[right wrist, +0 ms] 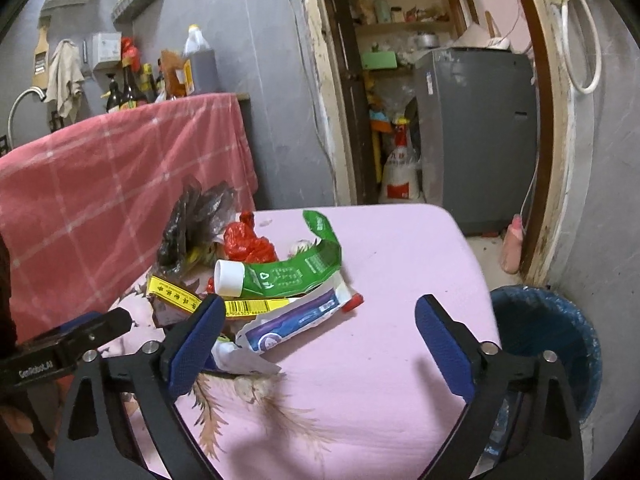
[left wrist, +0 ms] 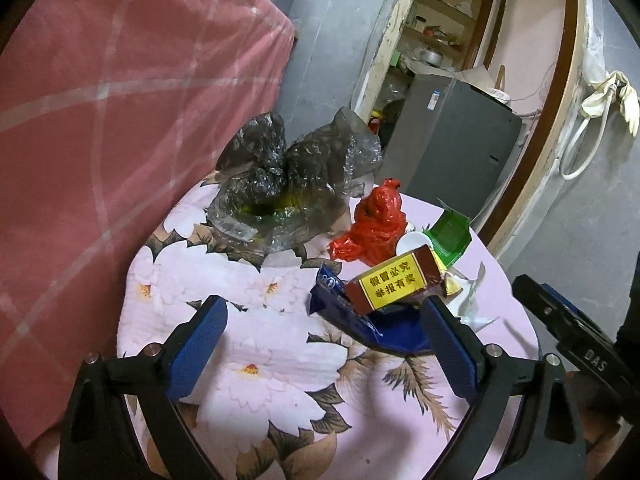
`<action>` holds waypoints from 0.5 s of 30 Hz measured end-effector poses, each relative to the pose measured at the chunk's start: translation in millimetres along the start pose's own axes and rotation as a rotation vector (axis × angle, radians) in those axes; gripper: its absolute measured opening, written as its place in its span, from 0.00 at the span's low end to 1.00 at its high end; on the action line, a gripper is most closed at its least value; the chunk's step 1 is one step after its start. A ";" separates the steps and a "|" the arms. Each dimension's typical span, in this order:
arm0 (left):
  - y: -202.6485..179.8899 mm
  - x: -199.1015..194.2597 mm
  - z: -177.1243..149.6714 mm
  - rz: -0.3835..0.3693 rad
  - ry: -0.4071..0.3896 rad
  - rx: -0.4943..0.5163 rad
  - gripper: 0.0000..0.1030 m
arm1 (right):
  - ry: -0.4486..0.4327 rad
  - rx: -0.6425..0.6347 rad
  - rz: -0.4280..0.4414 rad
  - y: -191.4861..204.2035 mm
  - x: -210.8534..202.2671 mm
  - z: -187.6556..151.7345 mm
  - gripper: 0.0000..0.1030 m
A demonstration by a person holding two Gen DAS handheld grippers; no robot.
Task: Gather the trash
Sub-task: 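Grasp the yellow-labelled box with the left tool while the right tool grasps the white toothpaste tube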
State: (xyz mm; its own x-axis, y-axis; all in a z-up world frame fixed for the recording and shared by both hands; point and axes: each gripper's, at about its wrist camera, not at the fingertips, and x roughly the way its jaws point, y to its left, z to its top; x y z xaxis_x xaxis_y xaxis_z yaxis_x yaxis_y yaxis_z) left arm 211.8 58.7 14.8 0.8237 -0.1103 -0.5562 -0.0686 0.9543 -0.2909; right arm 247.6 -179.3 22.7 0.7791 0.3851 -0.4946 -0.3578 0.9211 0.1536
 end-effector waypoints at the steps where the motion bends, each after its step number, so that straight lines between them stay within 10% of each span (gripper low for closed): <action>1: 0.2 0.7 0.6 -0.004 0.001 0.001 0.91 | 0.013 0.004 0.000 0.5 4.3 0.6 0.87; 15: -9.6 13.1 13.2 -0.157 0.026 0.127 0.76 | 0.186 0.076 0.007 -7.3 46.4 0.1 0.57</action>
State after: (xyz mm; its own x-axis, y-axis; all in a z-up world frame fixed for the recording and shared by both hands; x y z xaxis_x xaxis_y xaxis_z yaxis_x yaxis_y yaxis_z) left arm 230.7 51.8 20.6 0.8037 -0.2660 -0.5323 0.1323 0.9520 -0.2759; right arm 286.4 -168.2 -1.2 0.6658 0.3812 -0.6413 -0.3181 0.9226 0.2181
